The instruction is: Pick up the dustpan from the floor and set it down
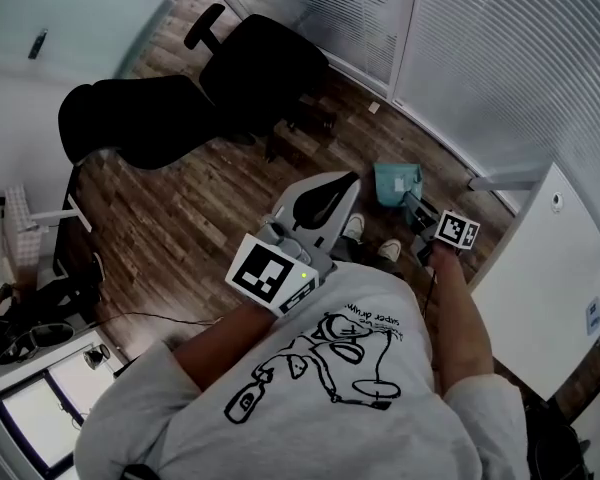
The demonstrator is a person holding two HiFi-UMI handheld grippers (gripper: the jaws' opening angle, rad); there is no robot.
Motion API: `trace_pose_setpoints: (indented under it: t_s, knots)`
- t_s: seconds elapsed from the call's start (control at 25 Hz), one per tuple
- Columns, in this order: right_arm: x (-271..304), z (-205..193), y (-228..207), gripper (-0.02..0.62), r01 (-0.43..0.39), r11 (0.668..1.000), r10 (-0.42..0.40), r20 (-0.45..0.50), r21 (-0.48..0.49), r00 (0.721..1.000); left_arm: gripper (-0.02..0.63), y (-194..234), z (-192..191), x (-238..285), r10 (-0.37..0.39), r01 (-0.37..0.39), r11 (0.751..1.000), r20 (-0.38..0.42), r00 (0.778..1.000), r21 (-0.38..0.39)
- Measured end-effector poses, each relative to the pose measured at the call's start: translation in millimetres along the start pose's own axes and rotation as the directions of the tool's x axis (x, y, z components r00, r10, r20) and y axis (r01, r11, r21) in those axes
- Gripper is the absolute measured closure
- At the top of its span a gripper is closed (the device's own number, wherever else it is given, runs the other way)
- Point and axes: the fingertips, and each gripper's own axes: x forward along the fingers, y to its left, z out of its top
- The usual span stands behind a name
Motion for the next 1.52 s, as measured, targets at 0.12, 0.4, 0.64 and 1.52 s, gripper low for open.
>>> trace_pose_setpoints:
  t_s: [0.12, 0.4, 0.64, 1.52]
  knots:
    - [5.2, 0.7, -9.4, 0.508, 0.006, 1.000, -0.006, -0.004, 0.004, 1.000, 0.604, 2.7, -3.6, 0.2, 0.010, -0.009, 1.000, -0.015, 1.000, 0.003]
    - [7.3, -0.2, -21.3, 0.508, 0.022, 1.000, -0.022, -0.013, 0.010, 1.000, 0.604, -1.6, -4.4, -2.4, 0.014, -0.014, 1.000, -0.036, 0.999, 0.001]
    - [13.1, -7.4, -35.6, 0.508, 0.040, 0.999, -0.039, -0.028, 0.013, 0.999, 0.604, -1.5, -8.0, -1.6, 0.026, -0.026, 1.000, -0.049, 0.998, 0.004]
    - [-1.3, -67.7, -56.7, 0.518, 0.069, 0.996, -0.064, -0.085, 0.050, 0.994, 0.604, -9.1, -10.1, -7.8, 0.035, -0.035, 0.999, -0.055, 0.998, 0.007]
